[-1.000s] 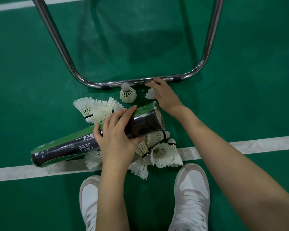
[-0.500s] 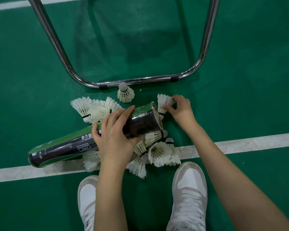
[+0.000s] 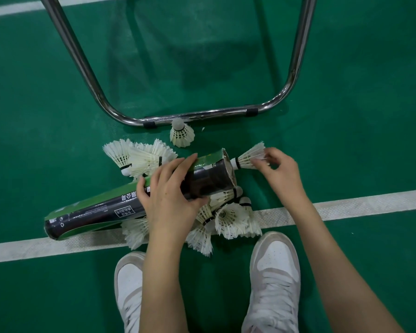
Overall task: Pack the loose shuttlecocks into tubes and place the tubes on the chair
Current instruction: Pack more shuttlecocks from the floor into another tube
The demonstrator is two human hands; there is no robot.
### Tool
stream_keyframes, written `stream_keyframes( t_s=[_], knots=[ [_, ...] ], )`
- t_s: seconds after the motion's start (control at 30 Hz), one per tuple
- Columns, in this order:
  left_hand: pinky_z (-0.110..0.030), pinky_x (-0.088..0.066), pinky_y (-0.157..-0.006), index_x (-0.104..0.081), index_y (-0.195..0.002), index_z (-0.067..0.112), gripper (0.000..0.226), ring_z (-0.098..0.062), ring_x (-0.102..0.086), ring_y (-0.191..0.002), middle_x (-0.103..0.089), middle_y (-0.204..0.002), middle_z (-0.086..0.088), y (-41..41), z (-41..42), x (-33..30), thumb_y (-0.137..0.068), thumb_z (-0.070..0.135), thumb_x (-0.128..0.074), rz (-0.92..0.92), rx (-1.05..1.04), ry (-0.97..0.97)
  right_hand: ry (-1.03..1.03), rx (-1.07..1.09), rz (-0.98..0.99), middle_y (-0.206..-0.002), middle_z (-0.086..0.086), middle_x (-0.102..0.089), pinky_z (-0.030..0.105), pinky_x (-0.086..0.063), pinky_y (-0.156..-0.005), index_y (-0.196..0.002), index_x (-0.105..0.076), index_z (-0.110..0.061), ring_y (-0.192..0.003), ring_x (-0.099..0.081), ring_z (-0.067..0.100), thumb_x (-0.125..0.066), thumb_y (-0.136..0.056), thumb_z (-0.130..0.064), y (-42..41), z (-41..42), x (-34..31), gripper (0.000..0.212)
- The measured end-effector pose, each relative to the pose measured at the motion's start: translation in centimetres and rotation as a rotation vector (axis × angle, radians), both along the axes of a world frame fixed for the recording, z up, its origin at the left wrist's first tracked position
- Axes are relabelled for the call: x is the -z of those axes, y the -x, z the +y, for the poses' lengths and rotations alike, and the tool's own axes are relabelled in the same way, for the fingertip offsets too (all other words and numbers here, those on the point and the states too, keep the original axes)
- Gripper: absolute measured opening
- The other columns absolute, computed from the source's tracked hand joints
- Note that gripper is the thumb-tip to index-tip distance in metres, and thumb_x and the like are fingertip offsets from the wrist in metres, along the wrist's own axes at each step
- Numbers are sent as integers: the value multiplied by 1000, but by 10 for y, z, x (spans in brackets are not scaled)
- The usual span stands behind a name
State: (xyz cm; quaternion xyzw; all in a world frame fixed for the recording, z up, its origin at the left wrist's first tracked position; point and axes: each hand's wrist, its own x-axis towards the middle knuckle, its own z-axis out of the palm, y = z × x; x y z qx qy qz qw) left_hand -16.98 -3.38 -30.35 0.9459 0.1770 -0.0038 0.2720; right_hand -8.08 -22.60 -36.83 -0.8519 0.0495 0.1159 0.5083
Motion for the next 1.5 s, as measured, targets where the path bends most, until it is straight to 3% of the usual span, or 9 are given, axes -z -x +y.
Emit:
stream_keyframes(
  t_s=[0.13,0.23,0.4,0.57,0.77,0.9,1.07,1.5],
  knots=[
    [-45,-8,-110,-47,-129,42,79,-12,-35,-127,-48,-128,17,-1,1,0,-60,29,-83,5,5,-2,-141,85,-39,-71,-15,-59,9,-40,-66,-80,-59,-25,-68,-53,-3,-67,-86,-20,13,-11,-28,10],
    [-45,-7,-110,-46,-129,42,79,-12,-35,-127,-49,-128,17,0,1,0,-60,29,-83,9,5,-4,-275,87,-50,-71,-18,-65,10,-44,-70,-81,-61,-25,-70,-57,-2,-65,-87,-16,23,-13,-47,11],
    [-45,-7,-110,-46,-130,42,80,-12,-35,-127,-48,-129,16,1,1,0,-60,28,-82,11,13,-10,-358,31,21,-84,-7,-68,15,-47,-77,-87,-62,-21,-80,-62,4,-65,-83,-22,37,4,-59,5],
    [-46,-8,-109,-47,-130,41,80,-14,-36,-127,-49,-129,15,1,1,0,-59,27,-83,5,13,-12,-355,-136,103,-87,-9,-66,18,-48,-78,-87,-61,-30,-84,-61,3,-65,-85,-19,47,30,-63,11],
    [-49,-12,-107,-49,-128,40,75,-15,-39,-126,-52,-127,13,1,0,2,-61,30,-81,-15,4,-22,-229,-201,109,-97,-4,-61,14,-43,-79,-94,-57,-26,-90,-55,5,-78,-72,-23,55,50,-67,30],
    [-51,-13,-107,-50,-128,40,77,-15,-40,-125,-51,-126,14,1,0,-1,-59,25,-81,-11,-1,-12,-231,-172,74,-90,-8,-62,8,-40,-72,-90,-57,-20,-82,-53,-1,-76,-72,-12,54,54,-70,27],
    [-51,-12,-107,-49,-128,41,77,-16,-39,-125,-52,-127,14,1,0,0,-59,26,-82,-3,8,-12,-261,-173,113,-85,-13,-61,6,-40,-71,-84,-54,-29,-78,-52,-8,-75,-73,-8,53,54,-71,32],
    [-48,-10,-108,-49,-128,41,78,-15,-40,-125,-52,-127,14,2,0,-1,-59,28,-82,-17,15,-13,-290,-250,124,-90,-14,-66,10,-44,-78,-94,-53,-29,-88,-61,-3,-70,-79,-6,53,53,-66,32]
  ],
)
